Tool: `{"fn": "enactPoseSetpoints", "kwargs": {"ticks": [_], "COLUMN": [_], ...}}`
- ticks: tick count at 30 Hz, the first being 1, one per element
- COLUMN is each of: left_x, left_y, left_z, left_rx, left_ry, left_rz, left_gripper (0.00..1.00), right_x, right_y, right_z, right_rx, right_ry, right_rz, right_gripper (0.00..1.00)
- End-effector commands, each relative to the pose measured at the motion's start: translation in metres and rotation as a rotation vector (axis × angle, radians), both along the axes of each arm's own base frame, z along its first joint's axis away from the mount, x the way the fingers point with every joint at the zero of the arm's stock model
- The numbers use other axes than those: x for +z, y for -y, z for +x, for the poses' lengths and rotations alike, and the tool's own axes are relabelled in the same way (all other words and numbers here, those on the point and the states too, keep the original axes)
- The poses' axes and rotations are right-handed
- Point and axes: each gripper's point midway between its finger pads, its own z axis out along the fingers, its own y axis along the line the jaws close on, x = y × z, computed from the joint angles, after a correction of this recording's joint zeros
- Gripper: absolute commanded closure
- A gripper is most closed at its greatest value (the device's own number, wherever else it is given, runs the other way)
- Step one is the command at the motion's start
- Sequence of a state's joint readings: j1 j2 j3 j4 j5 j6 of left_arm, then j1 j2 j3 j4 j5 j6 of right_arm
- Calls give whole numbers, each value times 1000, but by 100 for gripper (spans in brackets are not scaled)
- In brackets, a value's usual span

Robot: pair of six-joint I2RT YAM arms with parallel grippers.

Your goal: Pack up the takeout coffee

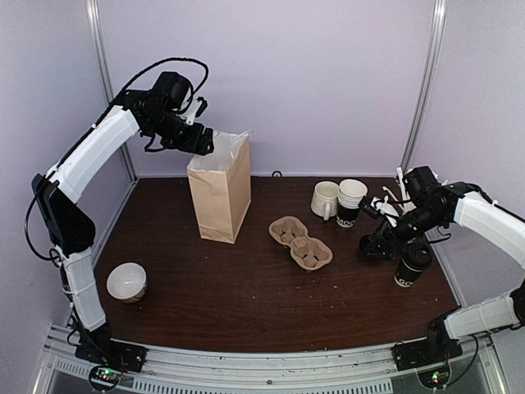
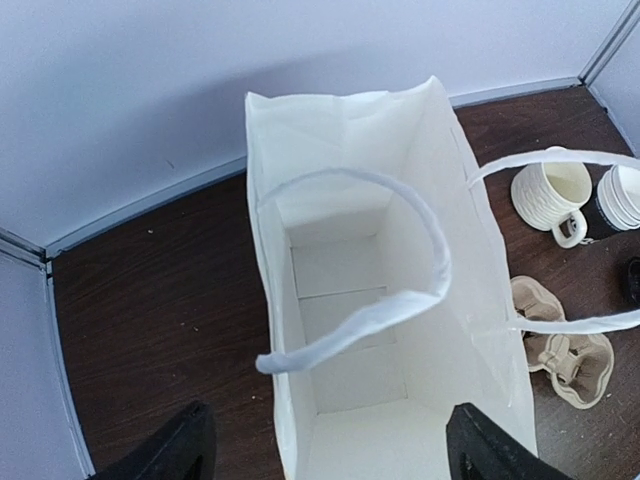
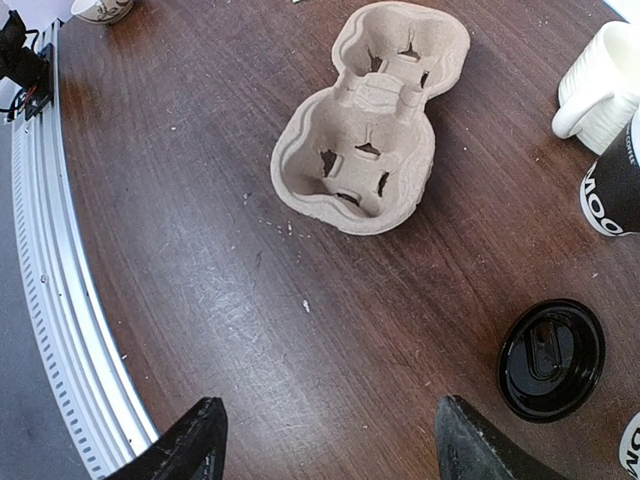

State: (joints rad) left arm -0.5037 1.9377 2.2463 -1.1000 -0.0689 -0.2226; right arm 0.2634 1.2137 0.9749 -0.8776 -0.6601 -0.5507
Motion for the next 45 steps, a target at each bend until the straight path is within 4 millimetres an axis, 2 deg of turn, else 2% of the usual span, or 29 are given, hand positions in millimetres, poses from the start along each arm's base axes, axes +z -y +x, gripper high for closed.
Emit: {"fn": "enactPoseSetpoints", "kwargs": {"ticks": [1, 5, 9, 13, 18, 21, 27, 33, 35, 37, 41, 45], "left_x": [16, 0, -14, -15, -19, -21, -28, -32, -34, -32, -14, 14], "left_y": [8, -5, -1, -3, -1, 3, 0, -1, -2, -3, -5, -9], "left_z": [3, 21, 30, 39, 48, 50, 57, 56, 55, 53, 41, 15], "left_rx": [-16, 19, -5, 11, 6, -10, 3, 7, 8, 10, 2, -29], "left_ry": [38, -9, -44, -27, -15, -14, -20, -36, -45, -47, -30, 18], "left_rz": [-69, -69, -81, -58, -54, -61, -42, -37, -33, -35, -55, -67], "left_gripper": [18, 22, 27, 31, 50, 67, 84, 85, 89, 100, 100, 100], "right_x": [-2, 0, 10, 18, 13, 12, 12, 18, 21, 25, 32, 36], "right_y": [1, 0, -3, -11, -20, -21, -26, -30, -32, -34, -41, -48], "right_z": [0, 1, 6, 10, 10, 10, 10, 9, 10, 11, 10, 9], "right_rx": [1, 4, 10, 33, 56, 63, 84, 114, 121, 128, 149, 172], "right_ry": [12, 14, 31, 28, 4, 1, -21, -1, 7, 15, 35, 44], "right_rz": [-11, -10, -13, -11, -17, -25, -37, -73, -77, -79, -88, -109], "right_gripper": [26, 26, 26, 26, 26, 26, 27, 27, 27, 27, 27, 27]}}
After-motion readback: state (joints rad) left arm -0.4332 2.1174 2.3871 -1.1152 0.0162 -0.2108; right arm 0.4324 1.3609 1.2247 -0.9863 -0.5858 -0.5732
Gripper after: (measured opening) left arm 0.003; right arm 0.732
